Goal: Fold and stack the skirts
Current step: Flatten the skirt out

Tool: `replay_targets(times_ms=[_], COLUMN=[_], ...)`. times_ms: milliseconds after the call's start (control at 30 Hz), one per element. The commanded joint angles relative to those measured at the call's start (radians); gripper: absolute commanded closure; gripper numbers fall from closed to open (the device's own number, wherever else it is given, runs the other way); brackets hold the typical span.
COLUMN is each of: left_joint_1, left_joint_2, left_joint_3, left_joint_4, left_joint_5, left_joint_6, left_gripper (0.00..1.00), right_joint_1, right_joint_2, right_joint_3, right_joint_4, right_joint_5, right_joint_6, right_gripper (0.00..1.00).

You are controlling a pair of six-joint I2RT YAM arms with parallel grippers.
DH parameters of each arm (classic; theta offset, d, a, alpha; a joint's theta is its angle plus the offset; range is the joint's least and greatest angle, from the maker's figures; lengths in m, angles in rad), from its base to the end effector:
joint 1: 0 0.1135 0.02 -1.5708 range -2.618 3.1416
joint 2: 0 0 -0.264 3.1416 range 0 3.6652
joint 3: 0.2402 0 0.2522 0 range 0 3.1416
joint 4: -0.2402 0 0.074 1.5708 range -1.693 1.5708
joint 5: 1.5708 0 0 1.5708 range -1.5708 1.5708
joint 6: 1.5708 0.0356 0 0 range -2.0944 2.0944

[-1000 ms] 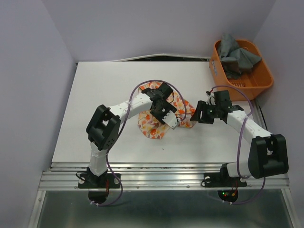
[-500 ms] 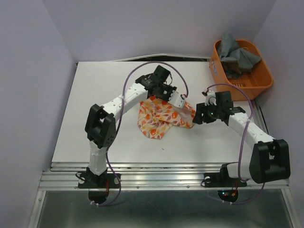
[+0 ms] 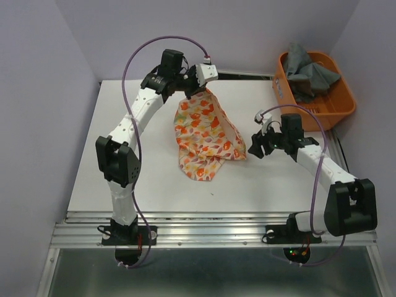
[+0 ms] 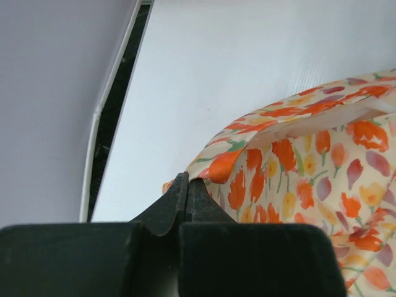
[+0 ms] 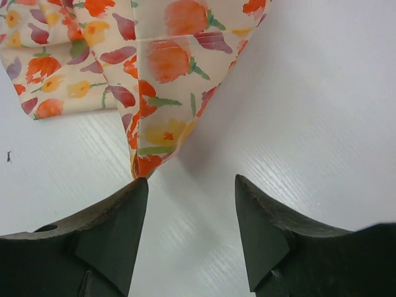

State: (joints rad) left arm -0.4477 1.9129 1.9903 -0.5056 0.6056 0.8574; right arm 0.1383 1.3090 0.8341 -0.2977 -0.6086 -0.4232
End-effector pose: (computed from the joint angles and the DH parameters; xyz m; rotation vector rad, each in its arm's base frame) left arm 0.3898 -0.2096 0.3981 1.4534 1.2749 -0.3319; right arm 0.2655 0.0575 0.2378 -0.8966 2.0493 0.5566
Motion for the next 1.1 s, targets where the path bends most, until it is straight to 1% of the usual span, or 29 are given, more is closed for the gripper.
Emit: replay_targets(times_ms=[0,67,100,167,233,367,433,533,633,667,733,800,833,900,933,967,1033,1067], left_joint_1=[0.027,0.04,0.044,0.052,0.063,0.089,0.104,0.116,0.125,0.127,0.13,0.133,0.135,0.139,0.144,0.147,0.168,0.179], left_joint_2=[0.073,0.1,0.104,0.12,0.124,0.144,0.147,0.155,0.156,0.156,0.155,0.153,0.152,0.147,0.143,0.137,0.129,0.12], left_joint_3=[0.117,0.131,0.131,0.128,0.119,0.12,0.122,0.122,0.122,0.122,0.119,0.113,0.111,0.102,0.099,0.096,0.099,0.116], left_joint_4=[0.007,0.012,0.022,0.029,0.059,0.09,0.098,0.102,0.099,0.101,0.102,0.105,0.107,0.11,0.113,0.114,0.124,0.127], left_joint_5=[0.097,0.105,0.115,0.126,0.129,0.14,0.149,0.152,0.158,0.16,0.163,0.163,0.163,0.164,0.164,0.164,0.16,0.158], left_joint_6=[-0.208,-0.239,-0.268,-0.282,-0.317,-0.359,-0.368,-0.38,-0.383,-0.385,-0.385,-0.385,-0.385,-0.386,-0.391,-0.402,-0.417,-0.428], left_gripper=[1.0,1.0,1.0,1.0,1.0,1.0,1.0,1.0,1.0,1.0,1.0,1.0,1.0,1.0,1.0,1.0,1.0,1.0], right_joint_1=[0.023,0.023,0.023,0.023,0.023,0.023,0.023,0.023,0.033,0.047,0.058,0.058,0.058,0.058,0.058,0.058,0.058,0.058], right_joint_2=[0.055,0.094,0.137,0.167,0.177,0.17,0.164,0.199,0.22,0.225,0.246,0.275,0.285,0.3,0.311,0.312,0.311,0.303], right_joint_3=[0.066,0.115,0.131,0.142,0.111,0.053,0.017,0.02,0.017,0.011,0.007,0.014,0.019,0.042,0.051,0.062,0.106,0.121], right_joint_4=[0.137,0.128,0.1,0.1,0.155,0.198,0.23,0.239,0.271,0.282,0.348,0.374,0.396,0.404,0.402,0.388,0.339,0.324], right_joint_5=[0.018,0.046,0.03,0.012,-0.022,-0.094,-0.105,-0.115,-0.085,-0.029,0.079,0.128,0.153,0.229,0.257,0.307,0.348,0.374], right_joint_6=[0.024,0.159,0.223,0.276,0.322,0.36,0.37,0.386,0.403,0.411,0.42,0.475,0.488,0.509,0.497,0.486,0.445,0.379], right_gripper=[0.39,0.41,0.42,0.43,0.43,0.4,0.38,0.37,0.4,0.41,0.5,0.58,0.7,0.81,0.93,0.98,0.99,0.99])
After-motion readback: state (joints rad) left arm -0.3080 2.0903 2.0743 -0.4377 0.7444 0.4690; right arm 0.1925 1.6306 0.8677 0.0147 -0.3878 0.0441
